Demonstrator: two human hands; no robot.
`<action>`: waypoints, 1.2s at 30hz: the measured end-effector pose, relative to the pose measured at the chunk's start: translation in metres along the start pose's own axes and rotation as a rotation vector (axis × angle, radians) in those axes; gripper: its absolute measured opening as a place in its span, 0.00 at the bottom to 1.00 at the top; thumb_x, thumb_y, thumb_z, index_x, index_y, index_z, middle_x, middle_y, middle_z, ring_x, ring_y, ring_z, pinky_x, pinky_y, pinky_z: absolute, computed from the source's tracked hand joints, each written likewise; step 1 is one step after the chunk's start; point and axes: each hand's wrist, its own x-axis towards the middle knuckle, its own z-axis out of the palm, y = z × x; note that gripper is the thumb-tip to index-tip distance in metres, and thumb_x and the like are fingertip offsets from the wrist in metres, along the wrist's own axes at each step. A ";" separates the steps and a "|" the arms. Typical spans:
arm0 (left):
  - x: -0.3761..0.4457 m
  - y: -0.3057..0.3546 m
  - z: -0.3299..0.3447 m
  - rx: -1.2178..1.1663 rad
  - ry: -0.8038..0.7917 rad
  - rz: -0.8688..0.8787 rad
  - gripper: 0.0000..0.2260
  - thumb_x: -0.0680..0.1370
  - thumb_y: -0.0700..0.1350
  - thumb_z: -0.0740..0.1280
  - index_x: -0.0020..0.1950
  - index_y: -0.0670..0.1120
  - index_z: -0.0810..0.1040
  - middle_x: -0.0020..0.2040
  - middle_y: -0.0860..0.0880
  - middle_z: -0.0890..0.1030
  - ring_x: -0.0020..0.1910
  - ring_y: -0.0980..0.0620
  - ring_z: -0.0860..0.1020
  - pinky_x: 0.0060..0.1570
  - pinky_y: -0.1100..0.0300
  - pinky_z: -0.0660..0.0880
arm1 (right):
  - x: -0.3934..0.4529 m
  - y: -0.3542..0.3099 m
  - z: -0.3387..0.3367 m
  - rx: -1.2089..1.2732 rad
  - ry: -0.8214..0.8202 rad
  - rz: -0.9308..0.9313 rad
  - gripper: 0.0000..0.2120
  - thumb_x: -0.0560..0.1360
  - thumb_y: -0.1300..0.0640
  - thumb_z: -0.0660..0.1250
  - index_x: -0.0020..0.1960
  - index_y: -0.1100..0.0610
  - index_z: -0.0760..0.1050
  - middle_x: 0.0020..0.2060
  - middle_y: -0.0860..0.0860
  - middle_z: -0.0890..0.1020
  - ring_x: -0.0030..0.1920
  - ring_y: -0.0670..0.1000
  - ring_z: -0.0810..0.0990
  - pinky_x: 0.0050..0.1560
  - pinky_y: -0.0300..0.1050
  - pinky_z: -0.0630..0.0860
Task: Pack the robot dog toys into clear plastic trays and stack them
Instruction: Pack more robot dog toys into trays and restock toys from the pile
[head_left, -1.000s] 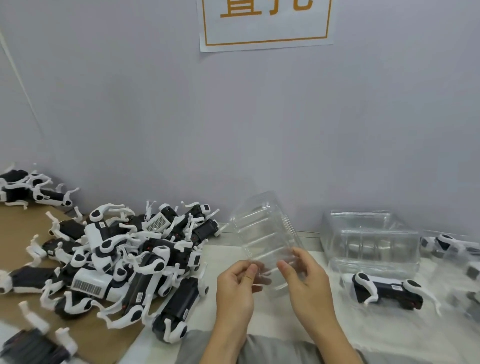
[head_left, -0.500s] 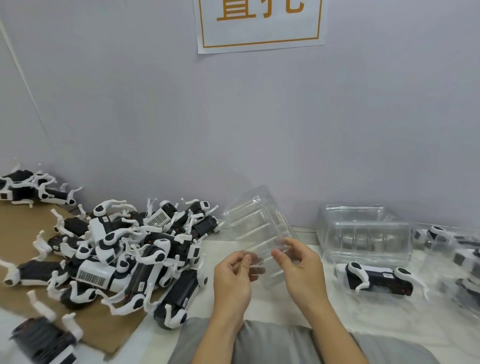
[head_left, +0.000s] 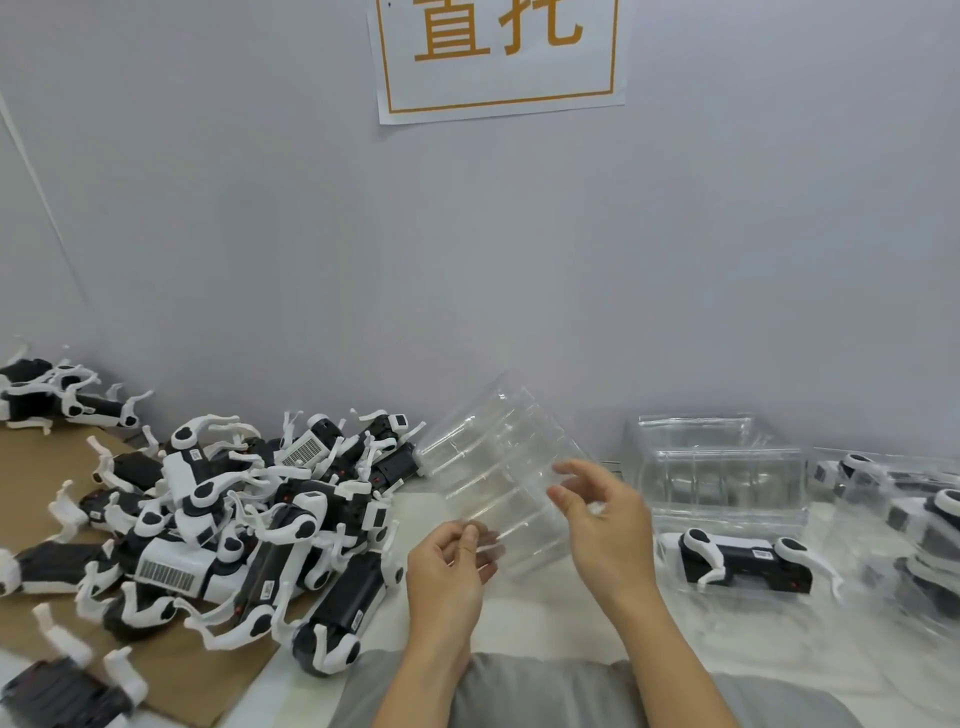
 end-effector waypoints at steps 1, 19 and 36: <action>0.001 -0.002 0.000 -0.006 0.015 -0.021 0.12 0.84 0.35 0.60 0.45 0.38 0.80 0.39 0.45 0.86 0.39 0.48 0.86 0.37 0.62 0.79 | 0.003 -0.003 -0.004 0.000 0.020 -0.015 0.14 0.74 0.63 0.72 0.43 0.44 0.80 0.38 0.47 0.82 0.40 0.40 0.77 0.42 0.34 0.71; 0.008 0.004 0.025 0.783 0.187 0.221 0.19 0.78 0.48 0.66 0.29 0.45 0.67 0.26 0.51 0.71 0.29 0.49 0.69 0.30 0.56 0.63 | 0.024 -0.027 -0.029 0.010 0.118 -0.122 0.07 0.75 0.57 0.73 0.51 0.46 0.81 0.38 0.44 0.82 0.43 0.42 0.78 0.42 0.27 0.70; 0.032 0.075 -0.015 -0.045 0.010 -0.119 0.11 0.82 0.46 0.60 0.50 0.41 0.78 0.48 0.36 0.85 0.35 0.42 0.84 0.36 0.51 0.80 | 0.025 -0.063 -0.057 -0.420 -0.401 -0.037 0.10 0.68 0.56 0.79 0.39 0.41 0.83 0.37 0.36 0.82 0.42 0.40 0.77 0.43 0.35 0.73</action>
